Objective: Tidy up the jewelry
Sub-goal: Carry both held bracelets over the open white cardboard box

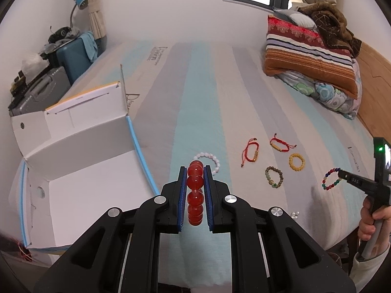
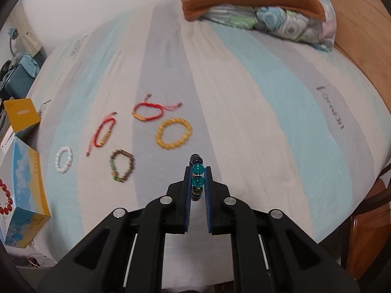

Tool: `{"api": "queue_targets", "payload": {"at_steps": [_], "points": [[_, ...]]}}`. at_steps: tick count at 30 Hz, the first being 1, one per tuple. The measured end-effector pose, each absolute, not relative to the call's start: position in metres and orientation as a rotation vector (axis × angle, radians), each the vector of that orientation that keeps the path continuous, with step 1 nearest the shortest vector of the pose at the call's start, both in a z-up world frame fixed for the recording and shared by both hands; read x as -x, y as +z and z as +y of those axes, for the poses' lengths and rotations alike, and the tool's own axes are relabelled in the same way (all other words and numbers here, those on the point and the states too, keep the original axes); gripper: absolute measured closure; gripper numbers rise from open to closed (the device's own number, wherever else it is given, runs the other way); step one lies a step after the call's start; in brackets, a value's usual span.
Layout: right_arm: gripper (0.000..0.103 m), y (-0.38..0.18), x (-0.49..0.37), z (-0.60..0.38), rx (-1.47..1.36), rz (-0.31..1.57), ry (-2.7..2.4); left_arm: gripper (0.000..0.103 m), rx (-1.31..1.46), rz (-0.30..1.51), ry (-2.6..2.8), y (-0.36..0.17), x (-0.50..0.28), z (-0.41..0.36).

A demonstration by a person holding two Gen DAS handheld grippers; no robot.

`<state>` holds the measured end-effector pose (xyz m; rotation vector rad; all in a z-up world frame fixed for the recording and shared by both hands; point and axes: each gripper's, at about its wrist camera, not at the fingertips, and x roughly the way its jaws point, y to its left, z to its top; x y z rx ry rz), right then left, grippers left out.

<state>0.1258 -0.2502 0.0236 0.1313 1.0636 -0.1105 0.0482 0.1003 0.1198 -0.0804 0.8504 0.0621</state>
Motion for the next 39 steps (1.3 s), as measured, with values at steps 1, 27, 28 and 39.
{"api": "queue_targets", "payload": {"at_steps": [1,27,28,39], "points": [[0.094,0.029,-0.126,-0.246,-0.125,1.057,-0.108,0.09,0.081,0.848,0.068,0.122,-0.047,0.104],[0.094,0.119,-0.127,-0.035,0.052,0.898,0.13,0.09,0.163,0.795,0.249,0.152,0.002,0.226],[0.094,0.121,-0.127,-0.026,0.056,0.894,0.144,0.09,0.169,0.794,0.262,0.152,0.006,0.233],[0.094,0.13,-0.108,0.093,0.14,0.851,0.306,0.09,0.225,0.802,0.374,0.144,0.042,0.307]]}}
